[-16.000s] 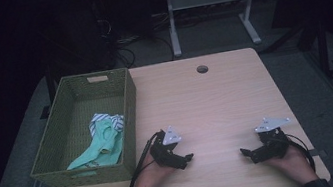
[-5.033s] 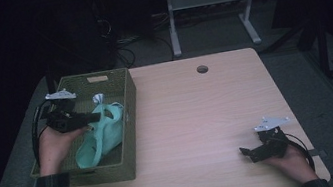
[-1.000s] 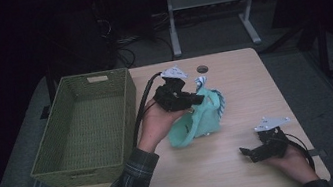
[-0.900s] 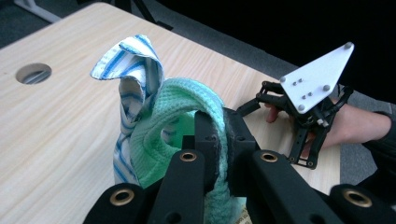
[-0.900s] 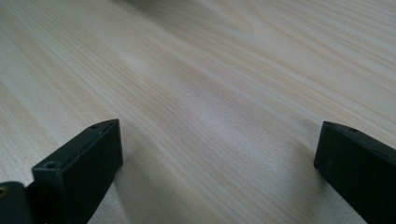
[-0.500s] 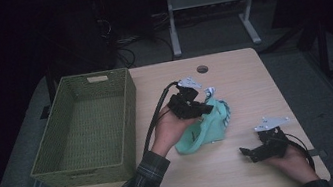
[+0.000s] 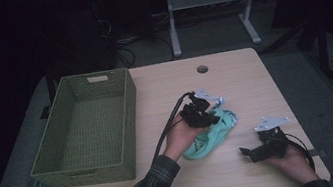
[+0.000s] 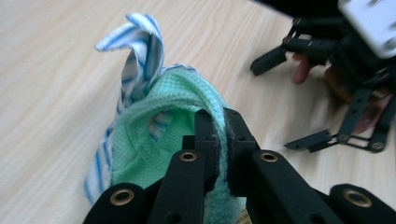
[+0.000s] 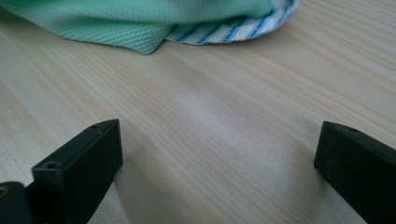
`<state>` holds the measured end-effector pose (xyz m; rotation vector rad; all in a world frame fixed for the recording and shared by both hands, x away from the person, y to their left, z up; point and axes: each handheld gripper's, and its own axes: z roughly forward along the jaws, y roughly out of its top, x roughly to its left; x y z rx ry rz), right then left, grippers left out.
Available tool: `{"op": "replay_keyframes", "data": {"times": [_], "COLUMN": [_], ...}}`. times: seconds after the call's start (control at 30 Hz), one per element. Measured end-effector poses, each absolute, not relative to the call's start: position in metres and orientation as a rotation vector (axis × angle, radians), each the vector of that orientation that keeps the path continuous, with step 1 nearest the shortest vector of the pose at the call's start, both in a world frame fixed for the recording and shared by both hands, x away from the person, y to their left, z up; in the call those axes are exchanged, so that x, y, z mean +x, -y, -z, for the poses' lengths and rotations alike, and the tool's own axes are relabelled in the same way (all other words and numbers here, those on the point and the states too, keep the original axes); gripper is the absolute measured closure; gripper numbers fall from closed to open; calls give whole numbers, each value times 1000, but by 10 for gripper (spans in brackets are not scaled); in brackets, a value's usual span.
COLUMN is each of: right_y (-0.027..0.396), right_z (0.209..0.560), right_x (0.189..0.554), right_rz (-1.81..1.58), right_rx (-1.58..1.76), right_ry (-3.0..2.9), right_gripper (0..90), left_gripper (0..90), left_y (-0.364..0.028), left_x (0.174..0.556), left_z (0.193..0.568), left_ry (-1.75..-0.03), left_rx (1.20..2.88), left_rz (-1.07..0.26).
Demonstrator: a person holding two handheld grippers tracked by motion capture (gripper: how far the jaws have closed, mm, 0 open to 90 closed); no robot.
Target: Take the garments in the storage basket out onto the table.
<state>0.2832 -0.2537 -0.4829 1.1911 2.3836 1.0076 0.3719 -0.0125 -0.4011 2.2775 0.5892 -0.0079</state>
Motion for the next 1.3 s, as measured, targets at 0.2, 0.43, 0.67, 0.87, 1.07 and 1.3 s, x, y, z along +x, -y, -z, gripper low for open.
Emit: {"op": "replay_keyframes", "data": {"times": [0.2, 0.43, 0.67, 0.87, 1.07, 1.3], "right_y": [254, 254, 254, 254, 254, 254], "right_z": [483, 483, 483, 483, 483, 483], "right_x": [283, 283, 283, 283, 283, 283], "right_rz": [-1010, -1008, -1009, -1007, -1008, -1006], "right_rx": [1191, 1190, 1190, 1189, 1189, 1189], "right_ry": [-2382, -2382, -2382, -2383, -2383, -2384], "right_gripper": [6, 6, 6, 7, 7, 7], "left_gripper": [858, 858, 838, 596, 524, 612], "left_y": [22, 28, 28, 19, -2, -39], "left_x": [371, 371, 371, 368, 364, 362], "left_z": [422, 440, 445, 428, 410, 409], "left_ry": [-584, -590, -603, -608, -617, -651], "left_rx": [2326, 2360, 2356, 2337, 2285, 2266], "left_rz": [21, 30, 49, 26, 17, -30]}}
